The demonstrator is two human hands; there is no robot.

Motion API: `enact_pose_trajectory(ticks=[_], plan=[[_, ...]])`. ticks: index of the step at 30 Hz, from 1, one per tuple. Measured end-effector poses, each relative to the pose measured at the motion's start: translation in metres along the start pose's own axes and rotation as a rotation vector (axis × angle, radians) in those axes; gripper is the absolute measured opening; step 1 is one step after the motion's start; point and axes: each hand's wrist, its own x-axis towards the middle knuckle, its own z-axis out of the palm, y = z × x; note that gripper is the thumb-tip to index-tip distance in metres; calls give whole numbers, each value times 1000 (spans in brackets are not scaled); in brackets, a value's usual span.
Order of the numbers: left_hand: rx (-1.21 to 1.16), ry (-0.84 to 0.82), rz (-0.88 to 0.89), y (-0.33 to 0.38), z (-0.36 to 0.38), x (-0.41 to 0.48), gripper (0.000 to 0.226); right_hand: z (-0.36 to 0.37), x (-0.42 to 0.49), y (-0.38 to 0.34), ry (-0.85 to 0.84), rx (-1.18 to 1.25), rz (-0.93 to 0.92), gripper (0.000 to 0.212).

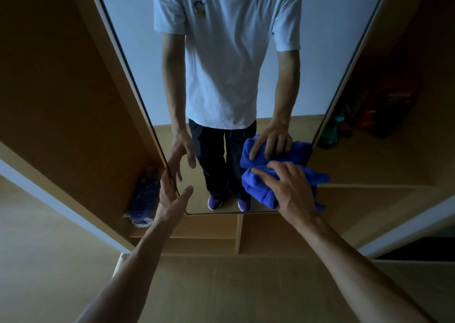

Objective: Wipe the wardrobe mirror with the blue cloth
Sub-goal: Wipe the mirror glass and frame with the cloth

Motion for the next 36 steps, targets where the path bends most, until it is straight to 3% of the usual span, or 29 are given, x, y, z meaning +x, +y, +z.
enact_pose_trajectory(ticks=[5, 10, 14, 19, 22, 26, 28, 32, 36], plan=[[8, 11, -14, 0, 3, -2, 95, -38, 15, 19, 176, -48, 84, 48], [3, 11, -18, 1, 4, -4, 100, -36, 11, 27, 191, -71, 79, 48], [27, 10, -30, 4, 5, -4, 100, -8, -11, 29, 99, -47, 74, 44], [11, 5, -36, 9, 5, -5, 102, 30, -42, 31, -174, 33, 92, 55], [-3, -5, -46, 9, 3, -4, 102, 31, -49, 31, -212, 111, 183, 56], [-1, 12, -41, 6, 4, -3, 87, 18, -45, 22, -100, 232, 358, 51], [-1, 21, -31, 7, 4, -4, 85, 17, -45, 21, -9, 404, 520, 46], [-4, 27, -28, 8, 5, -4, 83, 5, -42, 21, -49, 610, 898, 76], [-7, 1, -24, 8, 3, -6, 83, 0, -34, 8, 85, 652, 945, 72]])
